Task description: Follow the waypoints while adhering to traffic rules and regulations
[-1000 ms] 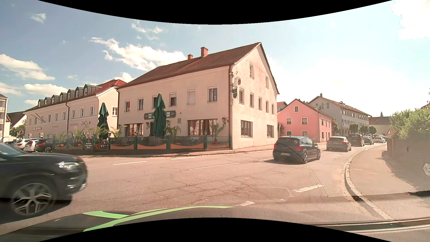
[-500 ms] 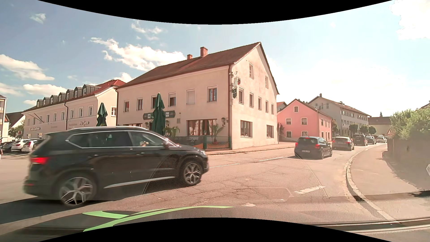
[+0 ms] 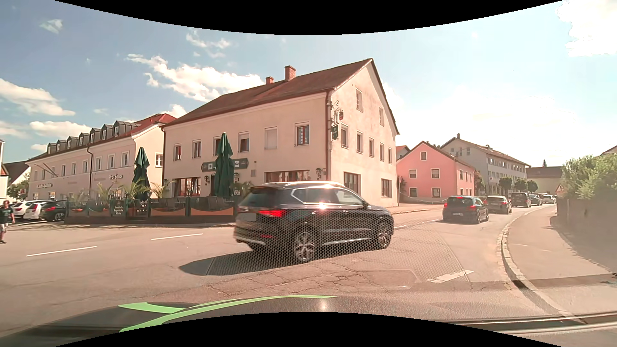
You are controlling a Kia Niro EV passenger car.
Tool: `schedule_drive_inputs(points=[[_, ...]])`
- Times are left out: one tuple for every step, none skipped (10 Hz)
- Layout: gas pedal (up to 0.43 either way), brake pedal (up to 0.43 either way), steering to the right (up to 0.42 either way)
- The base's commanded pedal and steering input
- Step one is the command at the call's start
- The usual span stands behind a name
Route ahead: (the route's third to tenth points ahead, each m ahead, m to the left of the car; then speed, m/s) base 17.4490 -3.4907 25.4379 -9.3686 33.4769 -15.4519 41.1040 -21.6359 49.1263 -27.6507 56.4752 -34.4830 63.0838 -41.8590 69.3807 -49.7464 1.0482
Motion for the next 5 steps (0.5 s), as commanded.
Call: schedule_drive_inputs(points=[[0.177, 0.000, 0.083], [0.189, 0.000, 0.089], [0.189, 0.000, 0.106], [0.000, 0.000, 0.127], [0.000, 0.116, 0.141]])
